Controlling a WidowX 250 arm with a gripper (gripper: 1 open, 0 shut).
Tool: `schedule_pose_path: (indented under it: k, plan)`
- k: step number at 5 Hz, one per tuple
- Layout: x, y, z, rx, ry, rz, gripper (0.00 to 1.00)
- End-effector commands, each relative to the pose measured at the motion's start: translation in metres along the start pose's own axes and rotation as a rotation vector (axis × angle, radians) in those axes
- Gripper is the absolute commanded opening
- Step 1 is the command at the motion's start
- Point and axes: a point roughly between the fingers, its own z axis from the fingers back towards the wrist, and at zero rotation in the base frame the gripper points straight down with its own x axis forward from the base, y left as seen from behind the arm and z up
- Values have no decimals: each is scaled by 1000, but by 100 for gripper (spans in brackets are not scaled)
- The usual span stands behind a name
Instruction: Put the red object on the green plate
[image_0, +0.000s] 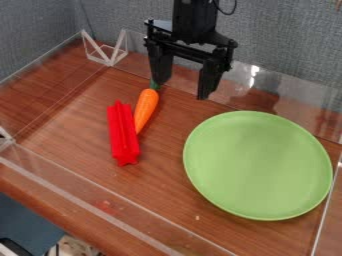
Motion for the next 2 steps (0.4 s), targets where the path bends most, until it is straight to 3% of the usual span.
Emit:
schedule_pose_path:
  k: [1, 2]
  plan:
    - [-3, 17, -9, -3, 3, 96, 100]
    - [-11, 46, -17, -8, -15, 238, 100]
